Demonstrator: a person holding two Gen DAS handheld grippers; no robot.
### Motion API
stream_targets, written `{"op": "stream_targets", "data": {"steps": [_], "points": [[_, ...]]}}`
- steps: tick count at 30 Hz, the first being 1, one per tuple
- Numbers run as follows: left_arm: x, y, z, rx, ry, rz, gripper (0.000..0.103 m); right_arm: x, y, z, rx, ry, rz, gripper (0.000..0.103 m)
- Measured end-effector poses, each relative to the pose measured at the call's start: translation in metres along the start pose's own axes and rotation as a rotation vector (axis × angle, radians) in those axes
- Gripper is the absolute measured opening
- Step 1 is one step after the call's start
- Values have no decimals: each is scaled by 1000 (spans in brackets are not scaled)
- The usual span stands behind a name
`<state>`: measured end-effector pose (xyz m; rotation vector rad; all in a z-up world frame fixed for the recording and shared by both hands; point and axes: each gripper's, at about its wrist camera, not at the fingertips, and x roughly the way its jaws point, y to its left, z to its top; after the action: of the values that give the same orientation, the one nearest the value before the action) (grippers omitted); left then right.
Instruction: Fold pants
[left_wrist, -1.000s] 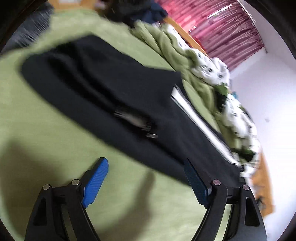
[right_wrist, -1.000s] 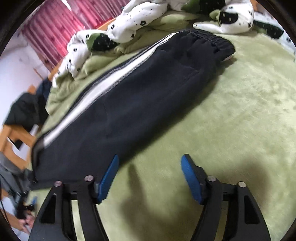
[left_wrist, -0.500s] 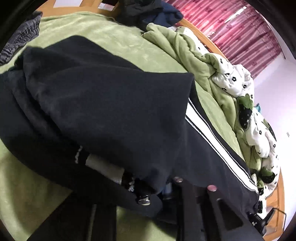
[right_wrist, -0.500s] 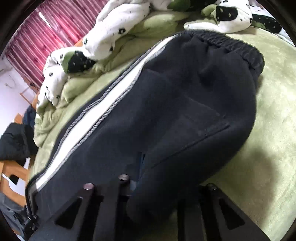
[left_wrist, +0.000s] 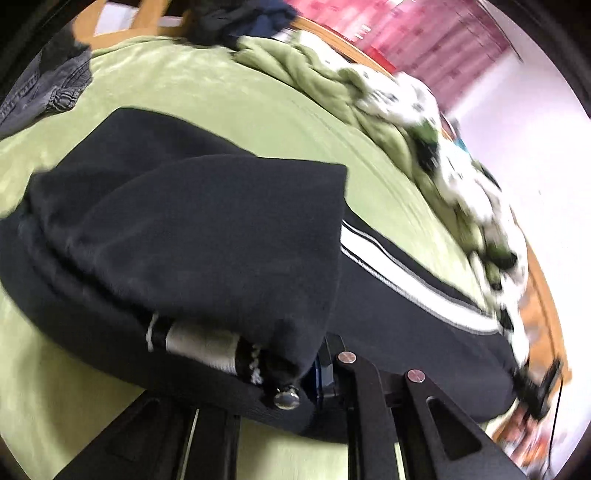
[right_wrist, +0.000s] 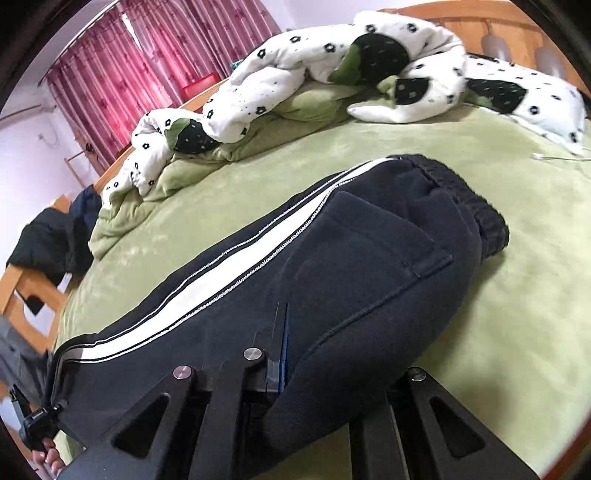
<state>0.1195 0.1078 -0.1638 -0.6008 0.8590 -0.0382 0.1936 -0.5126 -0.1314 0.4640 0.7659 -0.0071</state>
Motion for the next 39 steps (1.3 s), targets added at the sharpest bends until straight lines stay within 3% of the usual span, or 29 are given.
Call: {"op": "stream_targets", "data": {"steps": [3, 7, 9, 10, 11, 12, 14, 17, 23, 25, 26, 27, 29, 31, 33, 36, 39], "points": [[-9, 1, -28, 36, 31, 9, 16, -16, -22, -19, -5, 19, -20, 9], [-7, 14, -43, 31, 83, 62, 26, 6, -40, -47, 20, 127, -43, 14], [-15, 17, -45, 30, 95, 78, 34, 2, -47, -57, 5, 148, -38, 29], [-22, 19, -47, 39, 94, 84, 42, -11, -52, -61, -6, 126, -19, 31], [-33, 20, -50, 60, 84, 103, 56, -21, -57, -63, -3, 96, -20, 38], [-43, 21, -52, 78, 68, 127, 63, -33, -64, -65, 9, 61, -28, 50], [-63, 26, -56, 108, 19, 175, 69, -51, -82, -61, 50, 12, -41, 63], [-78, 41, -61, 89, 8, 178, 70, -57, -108, -46, 157, -13, -17, 64], [-97, 41, -64, 80, -67, 178, 70, -6, -141, -2, 379, 12, 40, 65], [-97, 33, -59, 96, -74, 174, 70, 6, -142, 12, 417, 12, 14, 57], [-98, 31, -57, 105, -75, 177, 70, 7, -140, 20, 400, -1, -36, 45], [-100, 29, -56, 117, -78, 186, 70, 5, -133, 29, 323, -13, -79, 33], [-99, 20, -52, 147, -83, 201, 70, -11, -121, 48, 167, -61, -62, 28], [-99, 17, -50, 167, -85, 209, 70, -23, -126, 52, 178, -95, -19, 28], [-94, 11, -49, 160, -80, 199, 70, -14, -130, 51, 171, -41, -40, 34], [-87, 8, -52, 160, -59, 151, 70, 5, -137, 34, 155, 91, -146, 45], [-72, -1, -52, 199, -48, 146, 71, -18, -141, 10, 156, 34, -158, 49]]}}
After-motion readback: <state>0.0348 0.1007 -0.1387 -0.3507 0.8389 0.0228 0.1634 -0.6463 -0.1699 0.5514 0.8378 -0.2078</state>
